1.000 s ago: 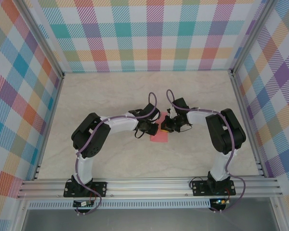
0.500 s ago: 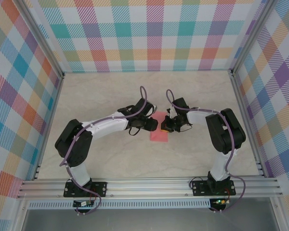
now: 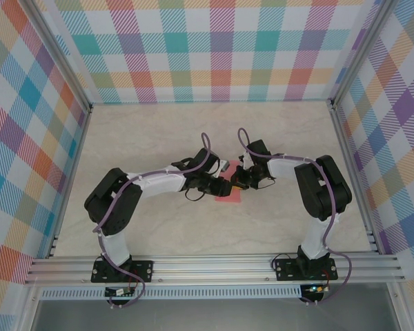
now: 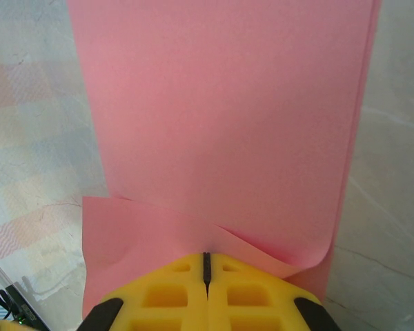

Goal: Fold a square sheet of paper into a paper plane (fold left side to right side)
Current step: Fold the triangle a second time at the center of the table.

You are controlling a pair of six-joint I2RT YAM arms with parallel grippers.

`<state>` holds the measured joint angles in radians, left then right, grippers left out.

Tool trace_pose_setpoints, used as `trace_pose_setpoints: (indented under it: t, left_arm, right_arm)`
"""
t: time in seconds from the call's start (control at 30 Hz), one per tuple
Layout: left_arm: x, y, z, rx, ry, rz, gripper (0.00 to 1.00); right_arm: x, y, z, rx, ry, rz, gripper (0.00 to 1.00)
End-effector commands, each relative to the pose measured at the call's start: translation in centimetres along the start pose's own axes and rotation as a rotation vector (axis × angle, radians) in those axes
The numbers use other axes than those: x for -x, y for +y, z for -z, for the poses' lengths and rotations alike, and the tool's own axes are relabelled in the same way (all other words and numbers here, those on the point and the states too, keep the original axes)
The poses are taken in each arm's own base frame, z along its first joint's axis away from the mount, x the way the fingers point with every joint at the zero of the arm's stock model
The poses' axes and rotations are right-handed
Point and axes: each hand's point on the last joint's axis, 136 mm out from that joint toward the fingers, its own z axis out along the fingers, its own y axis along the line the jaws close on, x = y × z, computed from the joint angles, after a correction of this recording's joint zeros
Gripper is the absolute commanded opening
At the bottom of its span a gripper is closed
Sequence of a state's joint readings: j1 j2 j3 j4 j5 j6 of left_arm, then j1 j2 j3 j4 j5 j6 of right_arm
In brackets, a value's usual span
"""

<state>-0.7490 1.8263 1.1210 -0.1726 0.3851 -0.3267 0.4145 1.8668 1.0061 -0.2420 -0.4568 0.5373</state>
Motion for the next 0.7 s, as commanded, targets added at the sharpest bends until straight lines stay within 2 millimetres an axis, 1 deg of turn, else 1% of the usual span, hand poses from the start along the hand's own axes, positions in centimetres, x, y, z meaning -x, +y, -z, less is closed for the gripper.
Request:
trace_pose_setpoints:
  t: [0.0,0.23,0.43,0.67]
  left_arm:
    - [-1.1,0.9,-0.9,0.001,0.029,0.026,0.34]
    - [-2.8,2.8,-1.6,0.058,0.061,0.051,0.32]
    - [-4.0,3.9,-2.0,0.091,0.081,0.065,0.31]
    - [-4.9,4.9,-1.7,0.135,0.09,0.074,0.28]
  right_arm:
    - [-0.8,-1.5,-0.8,-0.064,0.035,-0.009,0.05]
    - [-0.8,-1.6,-0.7,-0.073,0.037,-0.005,0.05]
    - [-0.8,-1.5,-0.7,-0.073,0.036,-0.002,0.05]
    - [-0.6,-1.2,-0.5,-0.071,0.034,0.009,0.05]
